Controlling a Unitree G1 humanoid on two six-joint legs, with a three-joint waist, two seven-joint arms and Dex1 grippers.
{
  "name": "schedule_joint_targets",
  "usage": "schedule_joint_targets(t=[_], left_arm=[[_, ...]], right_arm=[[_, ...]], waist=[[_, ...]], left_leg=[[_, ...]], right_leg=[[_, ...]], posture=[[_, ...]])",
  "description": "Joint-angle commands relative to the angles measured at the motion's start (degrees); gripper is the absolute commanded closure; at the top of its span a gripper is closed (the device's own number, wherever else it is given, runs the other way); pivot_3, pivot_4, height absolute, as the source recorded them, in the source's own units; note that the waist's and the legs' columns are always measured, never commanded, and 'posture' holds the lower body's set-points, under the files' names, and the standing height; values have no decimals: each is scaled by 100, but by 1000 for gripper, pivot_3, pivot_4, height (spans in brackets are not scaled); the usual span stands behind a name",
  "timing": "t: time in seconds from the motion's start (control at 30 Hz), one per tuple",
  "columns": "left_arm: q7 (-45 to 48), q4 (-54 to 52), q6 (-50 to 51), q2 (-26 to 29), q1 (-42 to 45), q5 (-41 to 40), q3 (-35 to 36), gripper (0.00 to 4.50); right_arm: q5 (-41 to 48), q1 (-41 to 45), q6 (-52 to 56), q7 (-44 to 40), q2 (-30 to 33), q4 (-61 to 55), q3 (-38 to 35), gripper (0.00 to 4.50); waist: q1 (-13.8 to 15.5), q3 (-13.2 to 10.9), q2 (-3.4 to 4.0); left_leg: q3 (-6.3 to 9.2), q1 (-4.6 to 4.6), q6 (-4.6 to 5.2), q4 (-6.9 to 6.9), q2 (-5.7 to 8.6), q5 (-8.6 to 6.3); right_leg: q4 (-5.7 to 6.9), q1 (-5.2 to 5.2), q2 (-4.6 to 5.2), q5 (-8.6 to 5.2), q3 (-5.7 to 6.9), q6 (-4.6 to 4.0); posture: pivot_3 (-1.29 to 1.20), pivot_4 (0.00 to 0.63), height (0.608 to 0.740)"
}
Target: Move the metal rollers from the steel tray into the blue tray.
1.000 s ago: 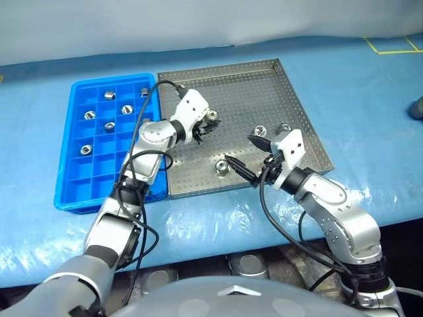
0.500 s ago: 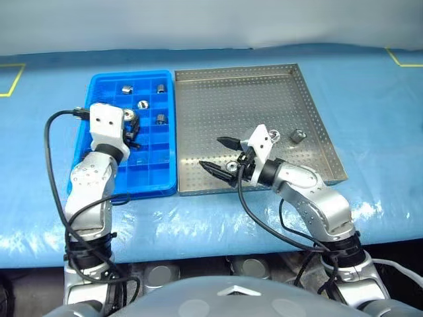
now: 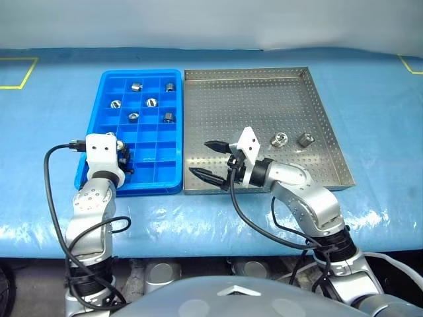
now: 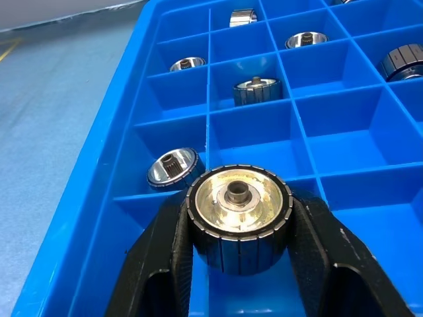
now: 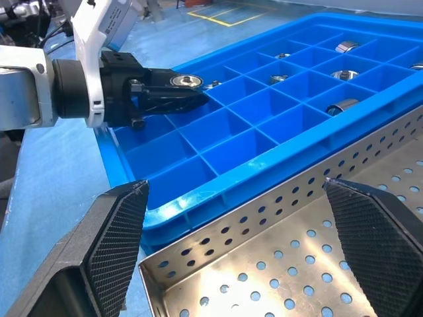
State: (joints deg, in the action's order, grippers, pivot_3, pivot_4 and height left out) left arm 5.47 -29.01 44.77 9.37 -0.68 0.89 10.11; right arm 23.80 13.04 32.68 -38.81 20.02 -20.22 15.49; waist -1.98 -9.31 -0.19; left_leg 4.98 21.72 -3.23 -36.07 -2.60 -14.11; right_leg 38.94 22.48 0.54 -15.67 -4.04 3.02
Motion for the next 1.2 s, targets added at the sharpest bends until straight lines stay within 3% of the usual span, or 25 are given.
schedule_joint_targets(t=[0.03,0.17,0.2,0.4,0.67,1.2], left_arm=[[45,-43,17,50,151,-104,-26,1464],[257,-203,11,113,408,-328,-93,157],[404,-257,39,141,538,-474,-129,70],[1125,16,-41,473,1477,-912,-592,70],[3160,1482,-633,1034,2661,-1415,-1921,70],[5011,3666,-1520,853,3685,-976,-3633,70]], right_arm=[[7,-2,-100,-23,-18,-212,-15,0],[21,-74,-80,27,10,-327,-103,0],[19,-100,-72,42,39,-368,-138,0],[24,-359,-59,88,338,-526,-455,0],[75,-1064,4,374,773,-809,-1292,0],[199,-1890,71,911,849,-1455,-1933,0]], waist=[[-11,0,0],[-17,0,0],[-19,0,0],[-26,1,-2],[-196,1,0],[-581,1,2]], left_leg=[[0,0,0,0,0,0],[0,0,0,0,0,0],[0,0,0,0,0,0],[-1,3,-3,-1,3,2],[-3,5,-1,4,3,0],[-7,6,6,2,4,-3]], right_leg=[[0,0,0,0,0,0],[0,0,0,0,0,0],[0,0,0,0,0,0],[-5,-2,2,1,0,2],[-9,0,0,0,-2,2],[-9,2,-5,-11,-12,21]], posture=[[12,150,740],[-11,150,740],[-13,150,740],[-35,150,740],[-97,150,740],[-208,150,740]])
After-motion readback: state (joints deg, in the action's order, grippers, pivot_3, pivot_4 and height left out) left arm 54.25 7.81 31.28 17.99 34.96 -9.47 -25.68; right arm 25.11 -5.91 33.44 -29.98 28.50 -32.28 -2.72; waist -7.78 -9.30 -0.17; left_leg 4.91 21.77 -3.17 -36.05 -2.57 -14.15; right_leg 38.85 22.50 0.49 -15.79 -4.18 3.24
